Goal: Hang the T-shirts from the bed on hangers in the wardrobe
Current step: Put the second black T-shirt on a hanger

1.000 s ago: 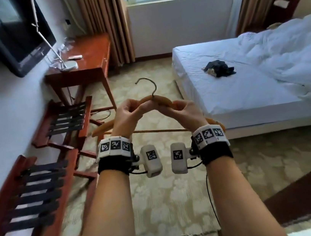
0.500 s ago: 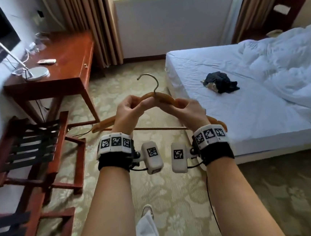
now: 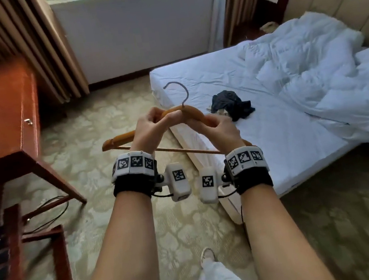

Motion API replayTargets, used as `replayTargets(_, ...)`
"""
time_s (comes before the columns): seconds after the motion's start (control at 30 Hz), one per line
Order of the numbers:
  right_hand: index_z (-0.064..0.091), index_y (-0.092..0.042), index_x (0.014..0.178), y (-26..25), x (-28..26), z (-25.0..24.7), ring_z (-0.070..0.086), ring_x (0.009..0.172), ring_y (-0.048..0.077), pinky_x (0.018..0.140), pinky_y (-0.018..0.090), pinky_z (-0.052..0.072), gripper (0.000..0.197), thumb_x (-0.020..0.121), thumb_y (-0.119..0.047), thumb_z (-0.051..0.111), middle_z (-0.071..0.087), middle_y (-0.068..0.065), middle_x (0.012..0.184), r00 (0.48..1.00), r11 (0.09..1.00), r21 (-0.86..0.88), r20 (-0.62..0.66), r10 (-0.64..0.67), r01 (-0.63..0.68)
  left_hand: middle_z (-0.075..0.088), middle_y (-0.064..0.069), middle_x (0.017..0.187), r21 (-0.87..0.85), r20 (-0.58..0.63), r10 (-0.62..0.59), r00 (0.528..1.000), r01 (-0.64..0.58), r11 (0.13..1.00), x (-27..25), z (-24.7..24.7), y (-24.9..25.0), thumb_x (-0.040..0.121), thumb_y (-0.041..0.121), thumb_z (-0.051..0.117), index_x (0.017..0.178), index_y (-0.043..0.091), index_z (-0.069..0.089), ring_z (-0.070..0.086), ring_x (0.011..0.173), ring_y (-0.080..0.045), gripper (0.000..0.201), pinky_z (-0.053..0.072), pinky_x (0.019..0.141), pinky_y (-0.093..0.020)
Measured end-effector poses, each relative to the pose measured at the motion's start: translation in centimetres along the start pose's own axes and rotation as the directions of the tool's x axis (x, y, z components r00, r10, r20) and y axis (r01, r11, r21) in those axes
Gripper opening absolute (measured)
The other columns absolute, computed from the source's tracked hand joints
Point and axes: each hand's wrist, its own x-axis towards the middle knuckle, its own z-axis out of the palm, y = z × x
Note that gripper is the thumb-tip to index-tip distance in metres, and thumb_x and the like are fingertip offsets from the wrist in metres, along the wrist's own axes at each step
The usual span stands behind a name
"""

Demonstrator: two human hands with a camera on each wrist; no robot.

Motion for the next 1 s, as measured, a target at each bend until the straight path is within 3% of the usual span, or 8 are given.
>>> replayTargets(0.17,0.073,-0.027,0.094,2.1,9.6,-1.5,0.067,0.088,0.005,0.098,0.041,0.047,0.047,0.075,-0.07,0.069,0.074,-0.008,0.088,0.999,0.999,0.027,-0.023,0.037,-0.036,0.054,0.006,0.071,0.014,0.068,0.0,0.998,-0.001,1.0,10.8,2.8,-1.9,0.064,0.053,0.082,0.08,0.02,0.062,0.051,0.068,-0.009,0.042,0.041,0.07,-0.03)
replayTargets(0.33,0.071,-0.028,0.088,3.9,21.1,-3.3,0.062,0.075,0.006,0.075,0.028,0.046,0.038,0.078,-0.065,0.071,0.067,-0.014,0.073,0.998,0.997,0.066,-0.029,0.047,-0.045,0.056,0.007,0.072,0.054,0.092,-0.015,0.996,0.01,0.998,22.3,5.9,-2.7,0.062,0.055,0.081,0.078,0.023,0.06,0.052,0.069,-0.009,0.041,0.043,0.071,-0.029)
replayTargets(0.37,0.071,-0.032,0.087,3.9,23.3,-3.8,0.062,0.077,0.008,0.08,0.031,0.046,0.039,0.076,-0.069,0.07,0.067,-0.015,0.072,0.998,0.996,0.068,-0.029,0.052,-0.05,0.057,0.007,0.073,0.06,0.092,-0.021,0.996,0.016,0.998,24.5,6.5,-2.5,0.062,0.056,0.08,0.078,0.023,0.06,0.053,0.07,-0.01,0.042,0.044,0.071,-0.029)
replayTargets(0.43,0.069,-0.044,0.084,3.9,27.4,-4.7,0.064,0.078,0.01,0.096,0.048,0.047,0.039,0.069,-0.08,0.065,0.068,-0.019,0.069,0.998,0.997,0.067,-0.043,0.052,-0.049,0.058,0.005,0.076,0.056,0.091,-0.023,0.996,0.018,0.998,28.7,7.7,-2.2,0.061,0.057,0.08,0.08,0.022,0.06,0.055,0.073,-0.011,0.044,0.046,0.073,-0.029)
replayTargets(0.5,0.067,-0.048,0.083,4.2,31.0,-5.7,0.065,0.076,0.014,0.099,0.06,0.045,0.038,0.065,-0.081,0.064,0.067,-0.019,0.065,0.998,0.996,0.078,-0.04,0.049,-0.046,0.057,0.005,0.073,0.035,0.104,-0.026,0.994,0.022,0.999,32.4,9.1,-2.1,0.061,0.054,0.08,0.078,0.021,0.06,0.054,0.07,-0.009,0.043,0.045,0.07,-0.027)
replayTargets(0.67,0.07,-0.037,0.094,5.9,37.9,-8.8,0.072,0.085,0.018,0.089,0.051,0.056,0.045,0.062,-0.07,0.068,0.074,-0.006,0.08,0.993,0.991,0.09,-0.06,0.106,-0.101,0.05,0.001,0.069,-0.008,0.194,-0.044,0.98,0.046,0.999,40.1,14.0,-2.1,0.079,0.026,0.08,0.077,0.015,0.056,0.049,0.059,-0.002,0.026,0.041,0.062,-0.017)
replayTargets(0.83,0.069,-0.044,0.098,8.2,44.6,-11.9,0.07,0.094,0.014,0.094,0.047,0.053,0.044,0.062,-0.07,0.067,0.075,-0.011,0.089,0.979,0.986,0.073,-0.133,0.157,-0.148,0.051,0.007,0.064,0.015,0.302,-0.046,0.952,0.044,0.999,48.0,18.8,-3.5,0.068,0.042,0.08,0.075,0.016,0.058,0.048,0.059,-0.005,0.035,0.04,0.062,-0.022)
replayTargets(1.0,0.069,-0.036,0.086,10.4,52.3,-14.4,0.068,0.086,0.017,0.089,0.047,0.054,0.035,0.063,-0.063,0.065,0.072,-0.008,0.081,0.946,0.974,0.044,-0.233,0.227,-0.223,0.052,0.0,0.068,0.035,0.412,-0.056,0.909,0.046,0.998,57.7,23.5,-5.3,0.068,0.043,0.079,0.072,0.017,0.059,0.049,0.065,-0.012,0.034,0.042,0.068,-0.032)
